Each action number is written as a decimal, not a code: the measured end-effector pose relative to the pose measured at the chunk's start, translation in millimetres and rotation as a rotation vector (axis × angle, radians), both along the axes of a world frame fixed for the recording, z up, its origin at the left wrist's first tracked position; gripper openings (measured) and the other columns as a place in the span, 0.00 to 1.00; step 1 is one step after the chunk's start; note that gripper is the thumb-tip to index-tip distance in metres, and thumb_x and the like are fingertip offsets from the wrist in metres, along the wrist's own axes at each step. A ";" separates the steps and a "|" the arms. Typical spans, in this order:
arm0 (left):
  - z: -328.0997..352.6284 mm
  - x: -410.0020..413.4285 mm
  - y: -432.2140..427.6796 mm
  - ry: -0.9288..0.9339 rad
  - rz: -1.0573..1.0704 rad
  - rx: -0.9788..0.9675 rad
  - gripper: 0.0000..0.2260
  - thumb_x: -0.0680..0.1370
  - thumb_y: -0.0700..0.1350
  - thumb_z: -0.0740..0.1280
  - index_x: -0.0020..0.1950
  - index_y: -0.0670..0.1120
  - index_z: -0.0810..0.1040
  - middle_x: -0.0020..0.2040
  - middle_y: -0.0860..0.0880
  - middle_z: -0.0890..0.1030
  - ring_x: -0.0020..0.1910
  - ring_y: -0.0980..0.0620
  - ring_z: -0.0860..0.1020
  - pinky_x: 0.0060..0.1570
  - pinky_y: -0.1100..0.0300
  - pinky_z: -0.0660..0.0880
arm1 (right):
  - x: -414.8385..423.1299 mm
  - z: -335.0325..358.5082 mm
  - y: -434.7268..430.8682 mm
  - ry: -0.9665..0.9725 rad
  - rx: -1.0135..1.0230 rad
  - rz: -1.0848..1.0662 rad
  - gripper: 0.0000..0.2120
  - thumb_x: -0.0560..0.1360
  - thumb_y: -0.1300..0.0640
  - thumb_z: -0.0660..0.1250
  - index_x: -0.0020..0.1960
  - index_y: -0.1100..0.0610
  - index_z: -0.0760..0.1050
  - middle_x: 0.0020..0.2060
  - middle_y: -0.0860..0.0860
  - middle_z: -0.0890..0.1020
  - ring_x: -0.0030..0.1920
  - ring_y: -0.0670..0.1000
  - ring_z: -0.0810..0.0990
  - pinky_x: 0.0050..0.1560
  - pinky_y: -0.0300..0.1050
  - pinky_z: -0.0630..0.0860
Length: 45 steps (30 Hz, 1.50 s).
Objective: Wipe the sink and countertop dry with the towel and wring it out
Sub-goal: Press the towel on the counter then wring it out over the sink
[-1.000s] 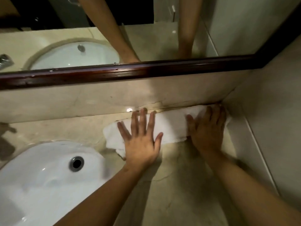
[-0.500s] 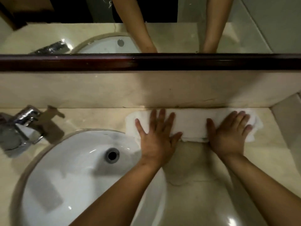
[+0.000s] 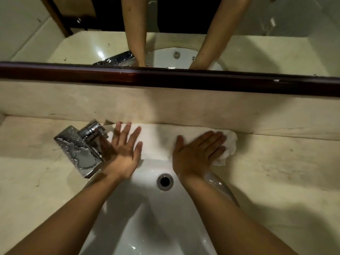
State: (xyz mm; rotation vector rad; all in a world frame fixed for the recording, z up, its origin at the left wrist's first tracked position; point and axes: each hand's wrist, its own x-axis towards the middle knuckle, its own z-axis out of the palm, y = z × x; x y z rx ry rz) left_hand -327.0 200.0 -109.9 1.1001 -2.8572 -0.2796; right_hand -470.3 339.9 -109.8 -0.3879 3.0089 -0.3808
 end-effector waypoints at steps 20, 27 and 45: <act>2.5 -72.1 69.5 -0.151 0.369 0.079 0.44 0.79 0.71 0.40 0.83 0.39 0.41 0.83 0.37 0.37 0.79 0.31 0.32 0.77 0.32 0.38 | -59.5 -12.9 94.9 0.057 -0.059 0.147 0.47 0.79 0.31 0.46 0.82 0.66 0.46 0.82 0.63 0.49 0.83 0.60 0.42 0.80 0.60 0.39; 6.7 -153.9 170.0 -0.121 0.195 0.100 0.46 0.79 0.71 0.44 0.83 0.36 0.44 0.82 0.32 0.39 0.78 0.29 0.31 0.75 0.29 0.37 | -140.4 5.8 207.5 -0.063 0.026 0.077 0.47 0.78 0.25 0.42 0.83 0.59 0.40 0.83 0.58 0.41 0.82 0.57 0.37 0.81 0.61 0.38; 14.5 -27.0 9.6 -0.256 0.329 0.199 0.45 0.77 0.76 0.40 0.83 0.47 0.33 0.81 0.45 0.27 0.80 0.39 0.30 0.78 0.34 0.37 | -26.2 6.4 45.1 -0.130 0.088 0.133 0.45 0.81 0.32 0.45 0.81 0.65 0.35 0.81 0.62 0.37 0.81 0.60 0.32 0.79 0.63 0.34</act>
